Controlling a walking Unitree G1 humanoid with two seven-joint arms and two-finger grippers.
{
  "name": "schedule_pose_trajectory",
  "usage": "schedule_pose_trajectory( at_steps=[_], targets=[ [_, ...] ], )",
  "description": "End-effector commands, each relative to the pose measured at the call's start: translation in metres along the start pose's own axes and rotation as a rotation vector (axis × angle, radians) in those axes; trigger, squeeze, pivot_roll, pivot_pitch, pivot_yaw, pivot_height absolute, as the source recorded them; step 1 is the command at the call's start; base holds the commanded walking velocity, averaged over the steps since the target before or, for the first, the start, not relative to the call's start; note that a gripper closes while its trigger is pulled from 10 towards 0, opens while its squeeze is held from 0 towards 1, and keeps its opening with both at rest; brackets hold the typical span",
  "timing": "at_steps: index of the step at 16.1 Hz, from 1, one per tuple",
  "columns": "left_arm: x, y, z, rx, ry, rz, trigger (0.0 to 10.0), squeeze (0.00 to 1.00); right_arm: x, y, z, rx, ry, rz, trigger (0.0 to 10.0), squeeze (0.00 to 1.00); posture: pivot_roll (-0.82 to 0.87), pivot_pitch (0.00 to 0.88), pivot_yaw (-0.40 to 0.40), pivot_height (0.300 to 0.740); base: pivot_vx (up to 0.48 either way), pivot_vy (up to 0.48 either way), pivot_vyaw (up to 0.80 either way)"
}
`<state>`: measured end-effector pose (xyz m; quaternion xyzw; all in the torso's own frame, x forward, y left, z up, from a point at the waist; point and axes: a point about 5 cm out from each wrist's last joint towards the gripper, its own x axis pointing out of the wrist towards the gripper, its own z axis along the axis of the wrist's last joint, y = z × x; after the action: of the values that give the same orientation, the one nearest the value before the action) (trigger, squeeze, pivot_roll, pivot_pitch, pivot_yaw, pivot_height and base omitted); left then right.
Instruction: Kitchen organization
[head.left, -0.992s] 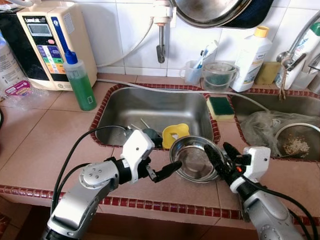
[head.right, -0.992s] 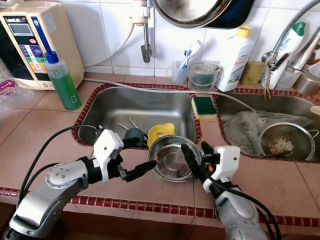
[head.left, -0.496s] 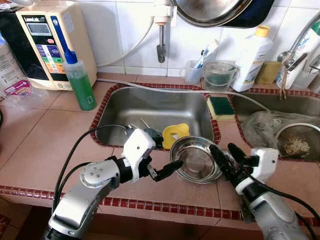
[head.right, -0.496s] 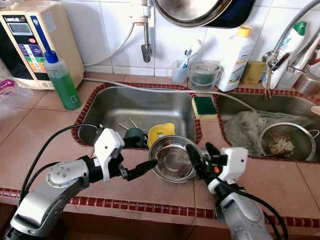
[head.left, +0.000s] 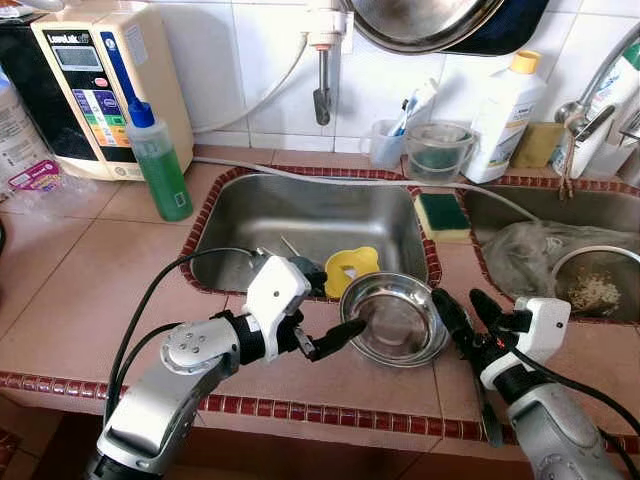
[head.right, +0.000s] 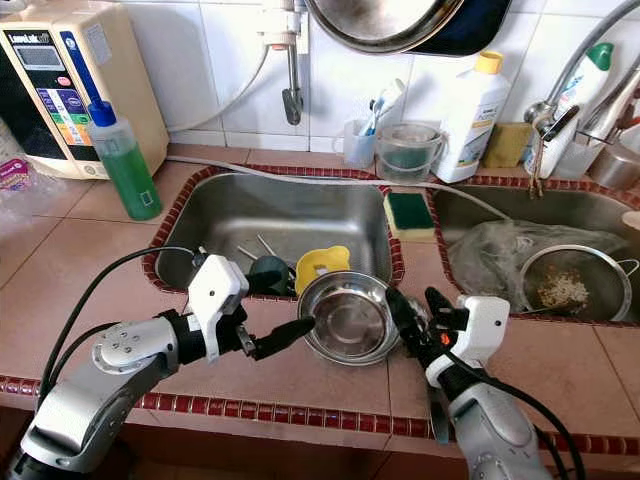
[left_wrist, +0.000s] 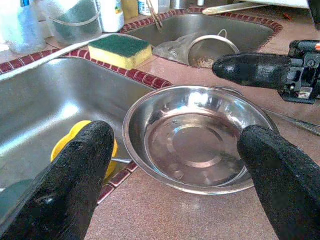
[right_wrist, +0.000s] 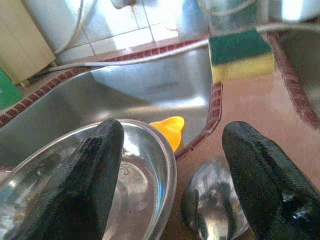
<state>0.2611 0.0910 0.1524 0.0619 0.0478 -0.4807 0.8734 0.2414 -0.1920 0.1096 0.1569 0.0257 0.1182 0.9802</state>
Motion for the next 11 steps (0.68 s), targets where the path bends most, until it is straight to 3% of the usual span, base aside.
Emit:
schedule_pose_trajectory(
  at_steps=[1, 11],
  targets=[
    [-0.0007, 0.0012, 0.0026, 0.009, -0.001, 0.001, 10.0, 0.0, 0.0013, -0.0014, -0.001, 0.03, 0.014, -0.016, 10.0, 0.0, -0.17, 0.047, 0.034, 0.74, 0.0, 0.0, 0.0],
    [-0.0003, 0.0007, 0.0038, 0.013, -0.005, 0.011, 10.0, 0.0, 0.0094, 0.0069, -0.0018, 0.152, 0.095, 0.006, 10.0, 0.0, -0.16, 0.034, 0.025, 0.74, 0.0, 0.0, 0.0]
  ],
)
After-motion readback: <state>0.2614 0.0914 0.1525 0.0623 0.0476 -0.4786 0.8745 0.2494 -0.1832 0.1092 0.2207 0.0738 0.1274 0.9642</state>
